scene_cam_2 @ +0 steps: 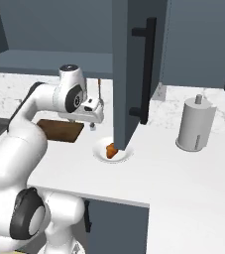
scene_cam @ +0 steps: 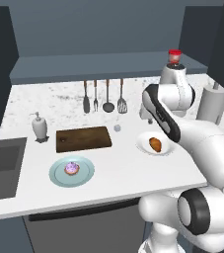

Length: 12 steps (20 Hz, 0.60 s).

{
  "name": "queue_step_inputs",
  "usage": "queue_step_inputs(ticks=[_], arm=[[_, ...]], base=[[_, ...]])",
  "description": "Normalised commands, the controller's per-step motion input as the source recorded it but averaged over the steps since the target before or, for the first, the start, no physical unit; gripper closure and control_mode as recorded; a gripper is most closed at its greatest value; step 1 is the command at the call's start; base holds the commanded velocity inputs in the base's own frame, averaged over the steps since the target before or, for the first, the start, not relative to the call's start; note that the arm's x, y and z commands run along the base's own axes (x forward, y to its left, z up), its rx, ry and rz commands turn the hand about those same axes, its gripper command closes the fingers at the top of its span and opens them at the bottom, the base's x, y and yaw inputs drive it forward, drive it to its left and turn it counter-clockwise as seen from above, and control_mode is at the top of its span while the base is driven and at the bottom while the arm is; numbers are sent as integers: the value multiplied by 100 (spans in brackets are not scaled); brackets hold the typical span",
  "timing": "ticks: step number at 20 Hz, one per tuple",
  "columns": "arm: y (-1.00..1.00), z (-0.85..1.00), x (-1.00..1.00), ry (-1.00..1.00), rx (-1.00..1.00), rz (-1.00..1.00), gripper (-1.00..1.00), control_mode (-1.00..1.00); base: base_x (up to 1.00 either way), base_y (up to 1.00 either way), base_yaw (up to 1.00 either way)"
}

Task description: From the different types of pastries on the counter, select a croissant and place it on the cutting board. Then retrieve a jar of jam from the cabinet and place it alongside the croissant on the cutting board.

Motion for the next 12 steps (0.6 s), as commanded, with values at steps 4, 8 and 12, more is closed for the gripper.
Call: queue_step_inputs(ticks=[4,8,12], arm=[[-34,-62,59,4,0,-6,-100,-100],[-25,-42,48,0,-2,0,-100,-100],[-28,-48,46,0,-8,2,-100,-100]], base=[[0,0,0],[0,0,0],[0,0,0]])
